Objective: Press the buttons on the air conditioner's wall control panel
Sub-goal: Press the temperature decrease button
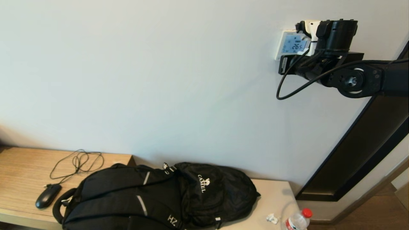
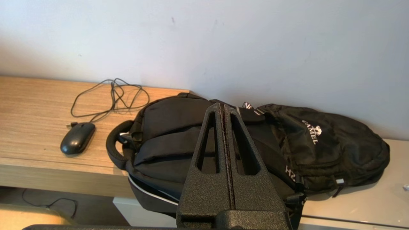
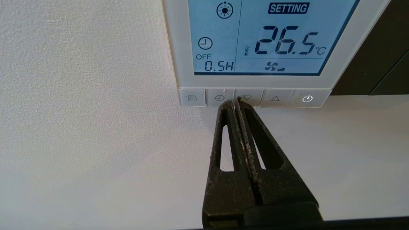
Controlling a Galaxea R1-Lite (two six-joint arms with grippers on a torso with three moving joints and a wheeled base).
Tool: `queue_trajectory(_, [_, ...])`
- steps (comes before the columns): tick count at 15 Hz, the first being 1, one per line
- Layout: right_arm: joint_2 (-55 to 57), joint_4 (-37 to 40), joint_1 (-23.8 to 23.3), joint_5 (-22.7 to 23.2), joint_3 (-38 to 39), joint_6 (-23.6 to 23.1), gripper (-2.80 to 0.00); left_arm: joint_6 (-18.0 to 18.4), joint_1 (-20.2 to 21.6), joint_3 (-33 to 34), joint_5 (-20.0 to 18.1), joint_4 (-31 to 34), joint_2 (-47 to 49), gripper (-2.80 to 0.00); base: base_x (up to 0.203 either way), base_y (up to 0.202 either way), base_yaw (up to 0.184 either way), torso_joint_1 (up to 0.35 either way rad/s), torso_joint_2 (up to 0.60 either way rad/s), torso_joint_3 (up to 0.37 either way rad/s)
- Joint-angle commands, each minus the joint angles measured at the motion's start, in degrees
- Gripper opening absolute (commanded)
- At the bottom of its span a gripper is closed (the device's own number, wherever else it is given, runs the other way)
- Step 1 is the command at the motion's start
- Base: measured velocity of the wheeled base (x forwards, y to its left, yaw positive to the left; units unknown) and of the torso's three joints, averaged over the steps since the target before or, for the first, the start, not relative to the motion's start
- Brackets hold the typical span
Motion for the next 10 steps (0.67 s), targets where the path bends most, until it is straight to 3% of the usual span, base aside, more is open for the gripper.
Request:
queue_trajectory(1, [-0.5,-0.2,0.0,-0.1,0.4,0.0,-2.80,0.0,0.0,0.0,0.0,0.0,0.0,-2.80,0.000,0.000,0.000,0.000,0.00,0.000])
queue_trajectory(10, [-2.3,-0.2,0.0,-0.1,2.1,0.0,-2.80,0.0,0.0,0.0,0.0,0.0,0.0,-2.80,0.000,0.000,0.000,0.000,0.00,0.000])
